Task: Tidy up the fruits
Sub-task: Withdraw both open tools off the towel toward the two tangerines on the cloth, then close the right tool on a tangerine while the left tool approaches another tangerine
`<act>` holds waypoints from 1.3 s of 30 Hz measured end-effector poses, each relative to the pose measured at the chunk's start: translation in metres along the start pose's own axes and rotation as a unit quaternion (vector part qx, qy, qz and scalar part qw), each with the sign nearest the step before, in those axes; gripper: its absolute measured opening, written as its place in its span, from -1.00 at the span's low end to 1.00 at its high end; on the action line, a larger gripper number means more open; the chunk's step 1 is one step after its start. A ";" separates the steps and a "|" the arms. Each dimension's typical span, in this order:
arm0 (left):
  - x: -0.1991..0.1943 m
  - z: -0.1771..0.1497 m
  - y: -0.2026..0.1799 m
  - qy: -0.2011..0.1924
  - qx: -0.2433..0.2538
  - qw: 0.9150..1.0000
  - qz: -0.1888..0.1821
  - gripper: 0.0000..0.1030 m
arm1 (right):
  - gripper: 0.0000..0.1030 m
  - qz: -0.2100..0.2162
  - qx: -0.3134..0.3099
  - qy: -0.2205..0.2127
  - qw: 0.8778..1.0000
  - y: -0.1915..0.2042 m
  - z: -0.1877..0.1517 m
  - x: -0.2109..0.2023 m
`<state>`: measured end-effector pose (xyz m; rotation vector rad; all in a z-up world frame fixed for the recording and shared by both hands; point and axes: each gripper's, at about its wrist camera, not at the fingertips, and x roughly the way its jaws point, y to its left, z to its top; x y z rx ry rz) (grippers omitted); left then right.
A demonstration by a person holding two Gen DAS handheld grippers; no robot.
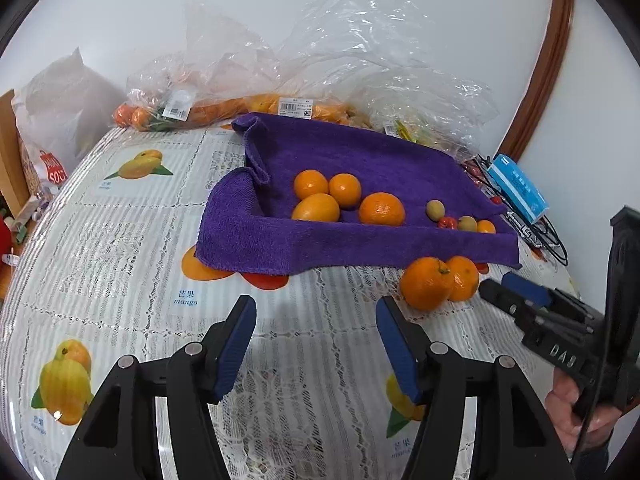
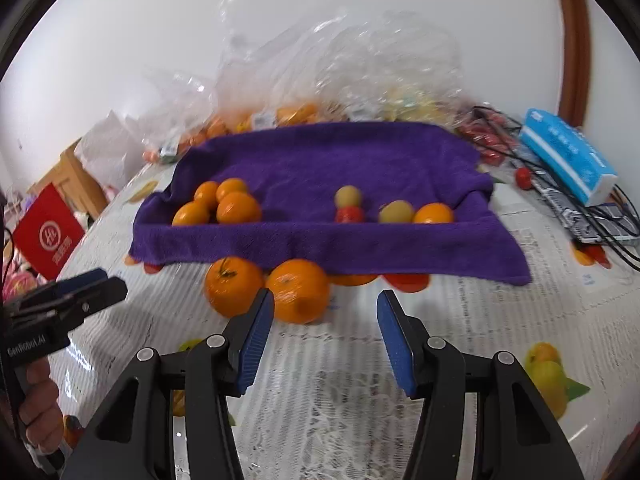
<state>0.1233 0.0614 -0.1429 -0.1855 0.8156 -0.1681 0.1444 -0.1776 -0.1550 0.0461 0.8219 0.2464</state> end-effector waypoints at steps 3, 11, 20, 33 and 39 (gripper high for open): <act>0.003 0.002 0.005 0.000 -0.002 1.000 0.002 0.17 | 0.05 -0.002 -0.017 0.010 1.000 0.007 -0.003 0.009; 0.005 0.004 0.019 0.006 -0.013 1.000 0.001 0.17 | 0.03 -0.010 -0.014 0.032 0.999 0.009 -0.001 0.027; 0.004 0.000 0.025 0.013 -0.010 1.000 0.000 0.17 | 0.03 -0.031 -0.036 0.032 0.998 0.019 0.002 0.035; 0.003 -0.007 0.016 0.023 0.008 1.000 0.008 0.17 | -0.17 -0.019 -0.013 0.030 0.999 0.011 0.004 0.038; 0.010 -0.014 0.005 0.045 0.016 0.999 0.001 0.17 | -0.17 -0.028 -0.002 0.019 0.999 -0.007 -0.004 0.020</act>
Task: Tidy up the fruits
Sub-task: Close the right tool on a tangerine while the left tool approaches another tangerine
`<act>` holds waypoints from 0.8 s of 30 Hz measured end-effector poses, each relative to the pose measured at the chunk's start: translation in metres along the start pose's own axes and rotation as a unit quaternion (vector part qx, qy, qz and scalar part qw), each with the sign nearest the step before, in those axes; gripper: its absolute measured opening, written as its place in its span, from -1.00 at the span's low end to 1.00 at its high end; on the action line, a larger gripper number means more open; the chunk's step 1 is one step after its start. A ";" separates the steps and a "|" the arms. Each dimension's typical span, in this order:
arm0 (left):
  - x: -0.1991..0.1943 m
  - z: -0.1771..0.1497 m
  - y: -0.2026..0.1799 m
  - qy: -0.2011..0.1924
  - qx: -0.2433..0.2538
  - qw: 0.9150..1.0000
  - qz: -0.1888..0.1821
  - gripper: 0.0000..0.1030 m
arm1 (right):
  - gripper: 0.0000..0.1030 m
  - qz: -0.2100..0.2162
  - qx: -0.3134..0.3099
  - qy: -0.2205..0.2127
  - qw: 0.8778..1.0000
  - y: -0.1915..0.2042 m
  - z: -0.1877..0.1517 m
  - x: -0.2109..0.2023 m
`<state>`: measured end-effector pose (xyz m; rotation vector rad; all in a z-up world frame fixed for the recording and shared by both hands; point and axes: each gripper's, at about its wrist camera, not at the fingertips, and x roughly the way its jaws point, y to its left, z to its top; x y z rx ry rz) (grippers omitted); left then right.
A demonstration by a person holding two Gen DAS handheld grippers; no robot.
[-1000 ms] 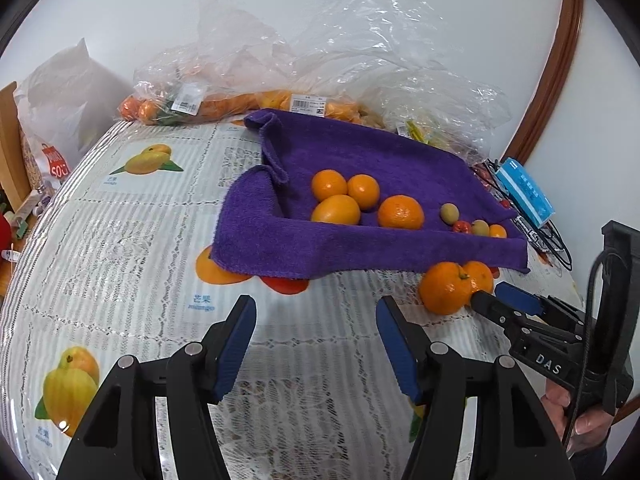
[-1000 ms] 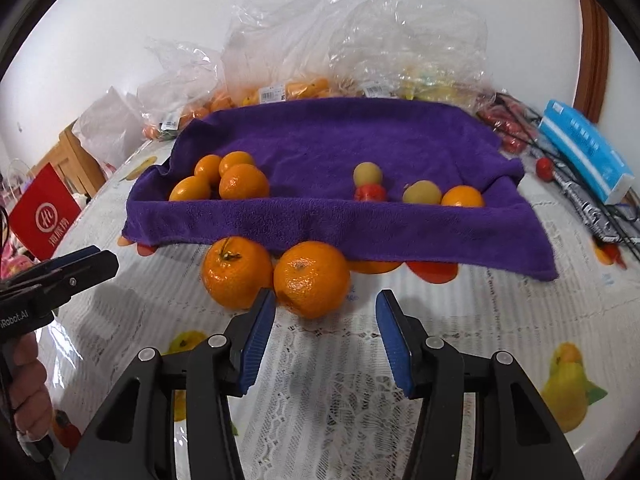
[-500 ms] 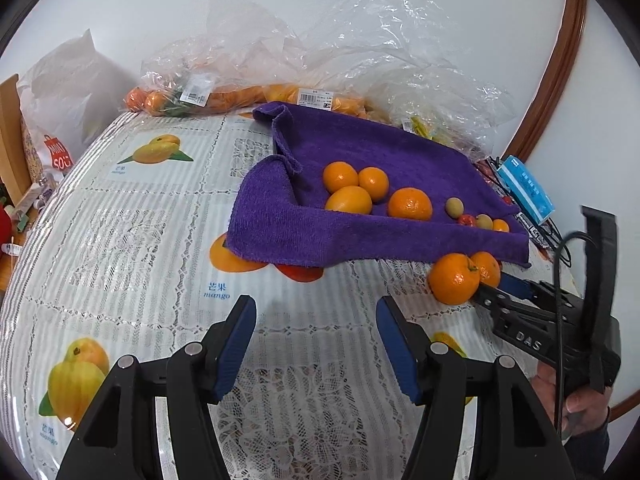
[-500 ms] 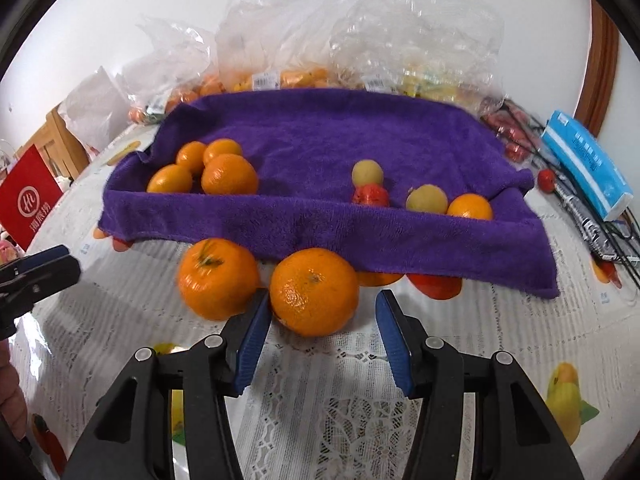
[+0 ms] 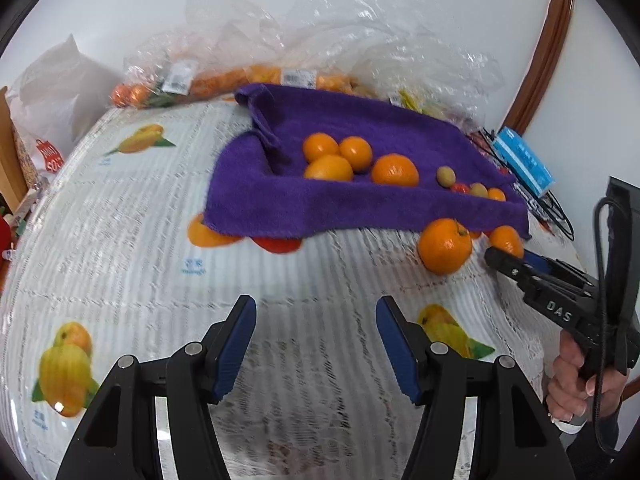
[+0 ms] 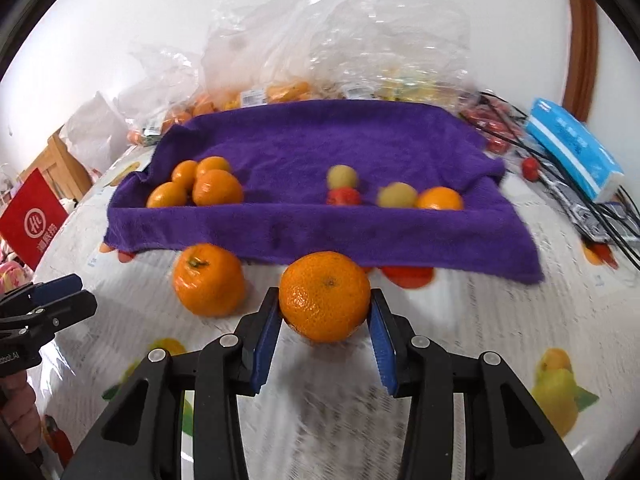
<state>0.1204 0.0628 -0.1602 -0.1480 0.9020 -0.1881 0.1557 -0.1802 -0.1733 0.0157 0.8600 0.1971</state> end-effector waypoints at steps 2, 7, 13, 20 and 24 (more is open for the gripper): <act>0.003 -0.002 -0.008 0.005 0.003 1.000 -0.006 0.17 | -0.17 -0.001 0.001 0.001 1.000 -0.009 -0.005 -0.006; 0.012 -0.004 -0.034 0.014 0.030 0.999 -0.008 0.17 | -0.17 -0.025 0.004 0.006 1.000 -0.030 -0.017 -0.014; 0.019 -0.008 -0.059 0.015 0.061 0.998 -0.001 0.24 | -0.17 -0.056 0.011 0.001 0.998 -0.054 -0.032 -0.029; 0.022 -0.011 -0.067 0.006 0.062 0.998 0.015 0.35 | -0.17 -0.027 0.033 0.014 0.999 -0.067 -0.035 -0.027; 0.023 -0.012 -0.072 0.002 0.065 0.998 0.027 0.36 | -0.16 -0.019 0.043 0.012 0.999 -0.068 -0.035 -0.027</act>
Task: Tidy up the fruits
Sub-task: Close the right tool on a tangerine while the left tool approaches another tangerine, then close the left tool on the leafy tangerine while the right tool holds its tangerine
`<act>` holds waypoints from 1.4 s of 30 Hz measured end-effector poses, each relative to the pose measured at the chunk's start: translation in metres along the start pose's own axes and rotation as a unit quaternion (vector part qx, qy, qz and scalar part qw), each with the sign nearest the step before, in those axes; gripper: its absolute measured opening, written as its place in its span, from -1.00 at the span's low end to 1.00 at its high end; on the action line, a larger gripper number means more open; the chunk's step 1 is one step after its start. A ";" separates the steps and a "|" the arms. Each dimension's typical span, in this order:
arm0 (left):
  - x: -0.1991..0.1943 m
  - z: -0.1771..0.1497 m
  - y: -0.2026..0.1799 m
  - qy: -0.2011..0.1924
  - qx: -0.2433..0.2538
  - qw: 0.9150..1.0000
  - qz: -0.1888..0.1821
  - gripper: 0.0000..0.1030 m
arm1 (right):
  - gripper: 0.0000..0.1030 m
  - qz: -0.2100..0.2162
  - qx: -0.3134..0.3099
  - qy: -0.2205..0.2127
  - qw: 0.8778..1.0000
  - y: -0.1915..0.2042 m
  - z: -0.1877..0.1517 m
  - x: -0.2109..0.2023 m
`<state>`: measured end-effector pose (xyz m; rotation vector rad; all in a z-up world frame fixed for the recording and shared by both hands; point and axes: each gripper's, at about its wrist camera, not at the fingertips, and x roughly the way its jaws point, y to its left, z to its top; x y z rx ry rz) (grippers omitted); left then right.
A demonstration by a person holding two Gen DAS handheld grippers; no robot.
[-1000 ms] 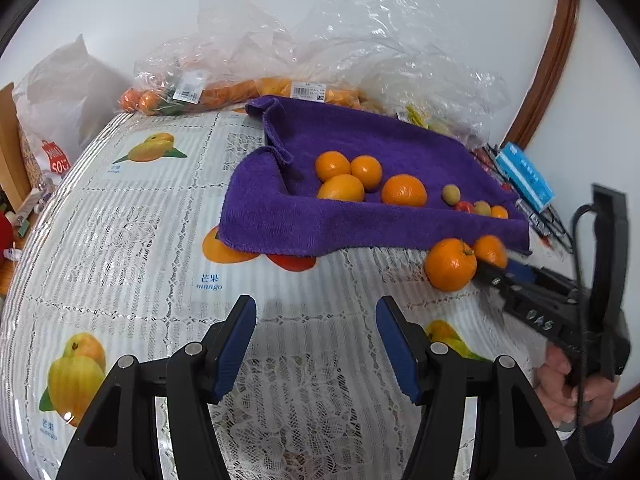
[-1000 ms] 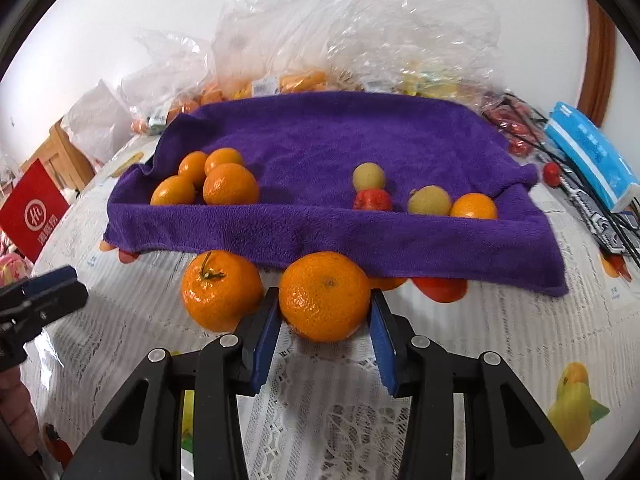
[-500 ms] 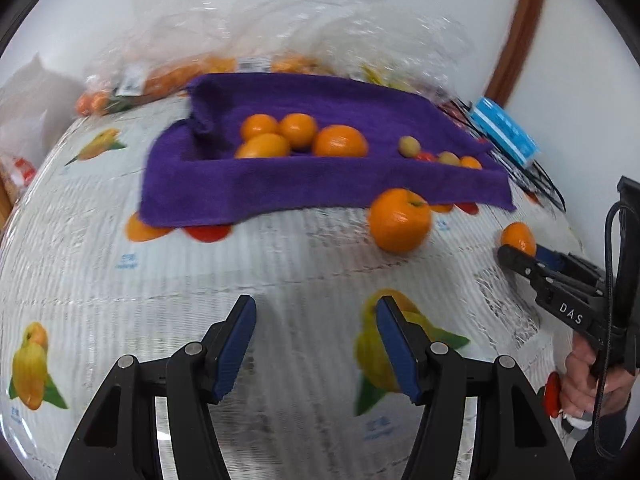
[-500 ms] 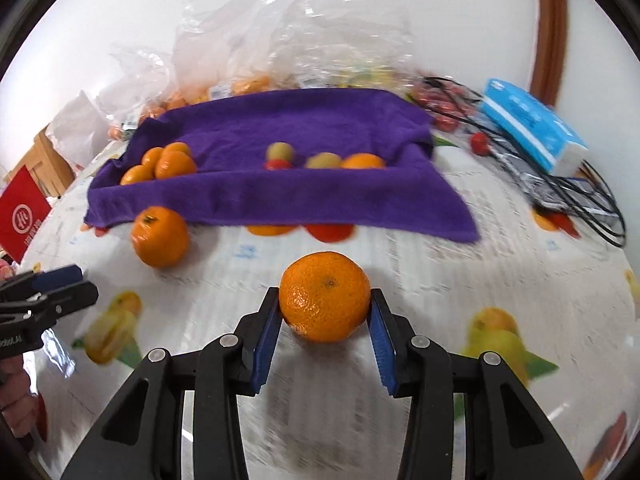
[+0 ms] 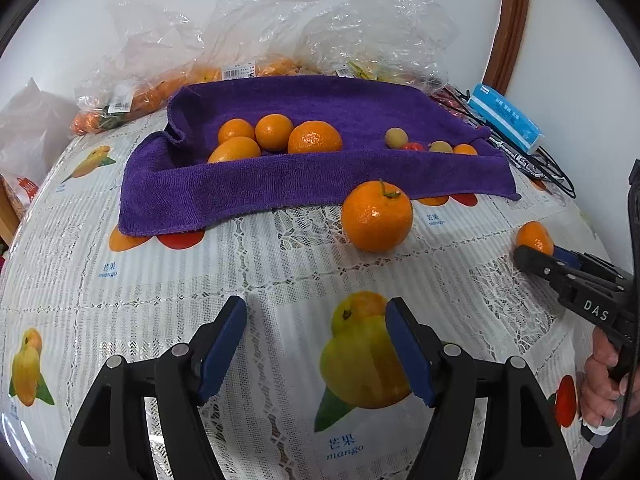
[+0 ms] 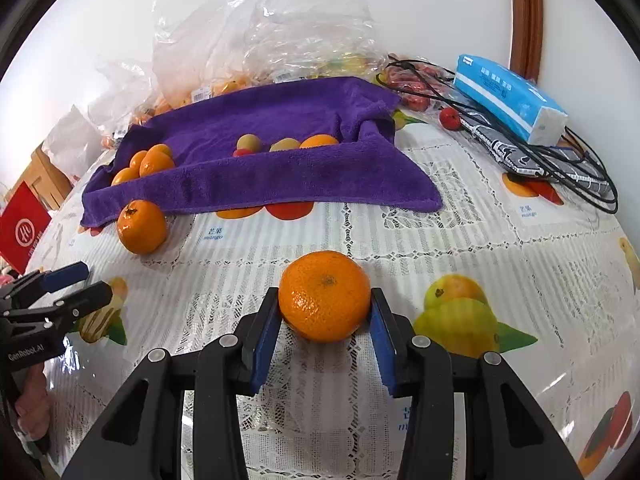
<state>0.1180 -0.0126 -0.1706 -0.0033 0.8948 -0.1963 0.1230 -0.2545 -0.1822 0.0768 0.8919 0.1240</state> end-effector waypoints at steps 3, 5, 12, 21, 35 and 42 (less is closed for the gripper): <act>0.003 0.003 -0.007 0.001 0.006 1.000 -0.003 0.34 | -0.16 0.007 0.012 -0.002 1.000 -0.003 0.000 0.000; 0.007 0.008 -0.013 0.002 0.011 1.000 -0.008 0.34 | -0.16 0.010 0.017 -0.003 1.000 -0.006 0.000 0.000; 0.025 0.029 -0.027 -0.001 0.012 1.000 -0.015 0.32 | -0.16 -0.008 0.000 0.000 1.000 -0.001 -0.001 0.001; 0.039 0.047 -0.040 -0.004 0.023 1.000 -0.001 -0.13 | -0.16 0.002 0.015 -0.003 1.000 -0.005 -0.001 0.001; 0.033 0.047 -0.023 -0.025 -0.017 0.999 -0.041 -0.17 | -0.14 -0.009 0.008 -0.001 1.000 -0.002 0.000 0.003; 0.025 0.048 -0.024 -0.040 -0.008 0.998 -0.048 -0.17 | -0.15 -0.004 0.010 -0.003 1.000 -0.004 0.000 0.003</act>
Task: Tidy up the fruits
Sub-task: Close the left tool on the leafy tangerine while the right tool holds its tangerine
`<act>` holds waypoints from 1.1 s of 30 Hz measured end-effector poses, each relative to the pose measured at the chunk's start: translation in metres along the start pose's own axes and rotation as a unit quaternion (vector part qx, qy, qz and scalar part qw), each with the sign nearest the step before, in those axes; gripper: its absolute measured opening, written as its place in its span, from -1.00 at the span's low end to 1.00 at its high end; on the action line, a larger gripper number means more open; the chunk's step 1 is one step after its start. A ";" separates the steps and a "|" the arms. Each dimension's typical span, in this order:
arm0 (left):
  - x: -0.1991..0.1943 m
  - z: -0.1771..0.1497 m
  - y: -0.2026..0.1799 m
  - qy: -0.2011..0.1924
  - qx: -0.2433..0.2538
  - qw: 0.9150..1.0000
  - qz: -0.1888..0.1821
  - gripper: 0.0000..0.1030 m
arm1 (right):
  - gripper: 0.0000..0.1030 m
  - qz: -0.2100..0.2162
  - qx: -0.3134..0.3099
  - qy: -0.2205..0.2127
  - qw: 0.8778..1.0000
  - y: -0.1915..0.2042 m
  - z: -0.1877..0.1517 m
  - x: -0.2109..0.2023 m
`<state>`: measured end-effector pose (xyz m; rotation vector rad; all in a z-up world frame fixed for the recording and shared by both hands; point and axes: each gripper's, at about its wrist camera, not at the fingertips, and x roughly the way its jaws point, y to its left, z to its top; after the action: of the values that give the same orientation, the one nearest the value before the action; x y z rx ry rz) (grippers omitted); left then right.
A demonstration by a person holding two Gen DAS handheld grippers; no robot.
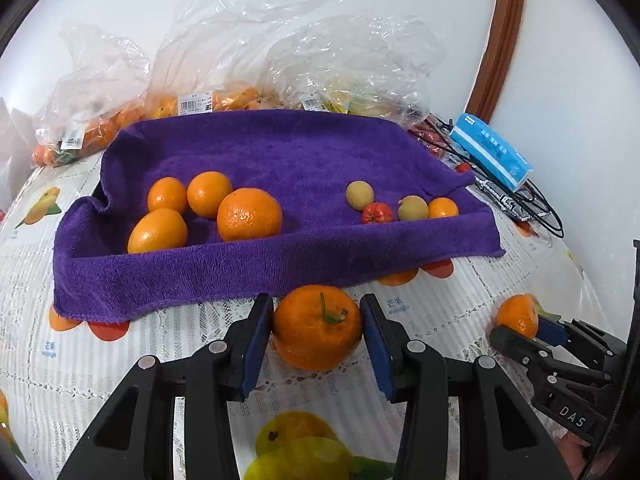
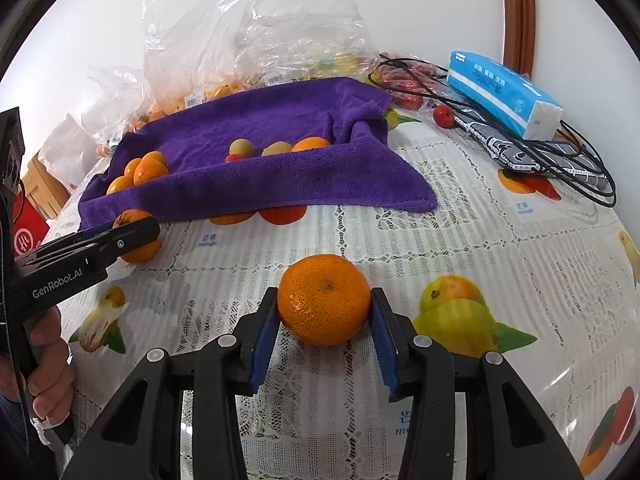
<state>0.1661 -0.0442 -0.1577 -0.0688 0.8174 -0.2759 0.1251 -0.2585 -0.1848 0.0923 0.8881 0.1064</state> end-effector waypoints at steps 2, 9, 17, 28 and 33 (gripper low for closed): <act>-0.003 0.001 0.002 -0.003 -0.006 1.000 -0.010 -0.17 | -0.15 -0.001 -0.001 -0.001 1.000 0.001 0.000 0.000; -0.013 0.002 0.007 -0.019 -0.018 0.999 -0.026 -0.27 | -0.16 -0.001 0.010 -0.005 1.000 -0.002 -0.001 -0.003; -0.001 0.002 0.010 0.005 -0.026 0.999 -0.021 -0.15 | -0.16 -0.013 0.002 -0.002 1.000 0.002 -0.001 -0.001; 0.011 0.000 0.004 0.019 -0.014 1.000 -0.013 -0.17 | -0.16 0.002 0.013 -0.004 1.000 -0.004 0.000 -0.002; 0.002 0.001 0.005 -0.001 -0.017 0.999 -0.030 -0.18 | -0.16 0.009 0.019 -0.005 1.000 -0.006 0.000 -0.002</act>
<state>0.1688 -0.0396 -0.1592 -0.1255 0.8194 -0.3191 0.1244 -0.2646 -0.1840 0.1358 0.8798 0.1061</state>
